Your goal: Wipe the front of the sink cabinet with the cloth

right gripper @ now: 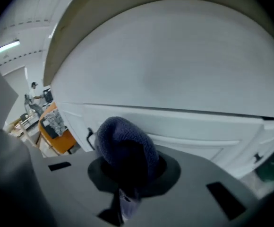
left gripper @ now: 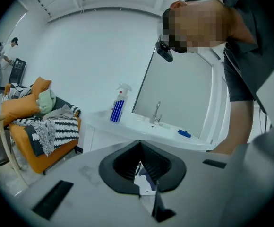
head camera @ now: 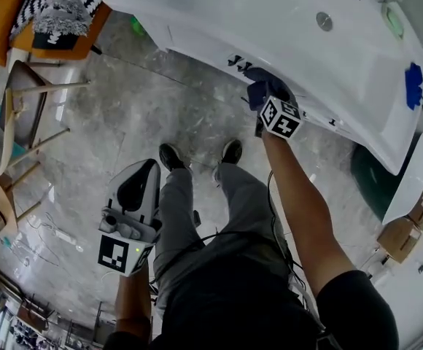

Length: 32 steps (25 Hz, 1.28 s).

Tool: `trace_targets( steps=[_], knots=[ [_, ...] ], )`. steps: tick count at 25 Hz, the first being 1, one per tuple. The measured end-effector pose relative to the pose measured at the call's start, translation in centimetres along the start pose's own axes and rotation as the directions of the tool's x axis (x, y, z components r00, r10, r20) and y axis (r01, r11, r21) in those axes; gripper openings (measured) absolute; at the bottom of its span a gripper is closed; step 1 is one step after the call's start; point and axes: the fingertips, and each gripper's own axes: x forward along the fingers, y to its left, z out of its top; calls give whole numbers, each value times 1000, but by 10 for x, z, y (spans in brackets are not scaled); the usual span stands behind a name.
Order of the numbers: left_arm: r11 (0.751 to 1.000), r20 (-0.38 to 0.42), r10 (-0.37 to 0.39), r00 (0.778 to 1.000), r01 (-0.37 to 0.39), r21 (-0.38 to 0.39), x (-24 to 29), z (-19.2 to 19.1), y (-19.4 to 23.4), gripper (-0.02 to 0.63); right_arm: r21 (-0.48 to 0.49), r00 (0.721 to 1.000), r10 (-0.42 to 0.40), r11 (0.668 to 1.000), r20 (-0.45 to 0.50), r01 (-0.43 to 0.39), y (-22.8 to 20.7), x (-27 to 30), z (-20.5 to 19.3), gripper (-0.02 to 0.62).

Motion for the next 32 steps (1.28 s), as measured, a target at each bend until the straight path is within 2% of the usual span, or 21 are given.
trace_targets(
  steps=[3, 6, 8, 11, 14, 15, 18, 22, 25, 27, 28, 30, 32],
  knots=[
    [1000, -4, 2, 1000, -2, -6, 3, 0, 3, 5, 41, 995, -94, 995, -16, 94, -60, -23, -6, 38],
    [1000, -13, 8, 1000, -8, -16, 3, -5, 11, 5, 65, 991, -130, 989, -31, 131, -77, -28, -14, 38],
    [1000, -22, 14, 1000, -15, -26, 2, -10, 17, 5, 88, 994, -97, 991, -45, 101, -58, -16, -17, 38],
    [999, -35, 16, 999, -17, -31, 3, -16, 21, 5, 144, 998, -31, 989, -53, 39, -8, 15, -16, 38],
    [1000, -3, 5, 1000, -5, -17, 9, -16, 24, 5, 284, 997, -55, 957, -46, 66, 18, 37, -23, 38],
    [1000, 1, 4, 1000, -3, -18, 11, -17, 25, 5, 304, 998, -42, 951, -54, 57, 22, 40, -29, 38],
    [999, -46, 8, 999, -10, -39, 13, -35, 29, 5, 253, 997, -61, 965, -45, 71, 2, 39, -36, 38],
    [998, -66, -2, 998, -1, -57, 19, -53, 34, 5, 81, 996, -81, 993, -38, 84, -46, 30, -48, 38],
    [997, -59, 2, 998, -6, -77, 22, -58, 39, 3, -21, 986, -160, 987, -43, 160, -80, 17, -56, 37],
    [997, -55, -1, 998, -3, -82, 23, -59, 42, 5, -115, 970, -240, 965, -23, 236, -94, 8, -58, 38],
    [997, -56, -3, 998, -2, -83, 24, -60, 44, 3, -135, 959, -284, 951, -13, 280, -99, 5, -59, 38],
    [996, -61, -2, 998, -3, -86, 25, -62, 48, 3, -108, 938, -346, 933, -12, 343, -99, 7, -65, 38],
    [996, -68, 1, 998, -7, -88, 24, -65, 53, 3, -61, 937, -347, 937, -31, 345, -84, 24, -72, 38]
  ],
)
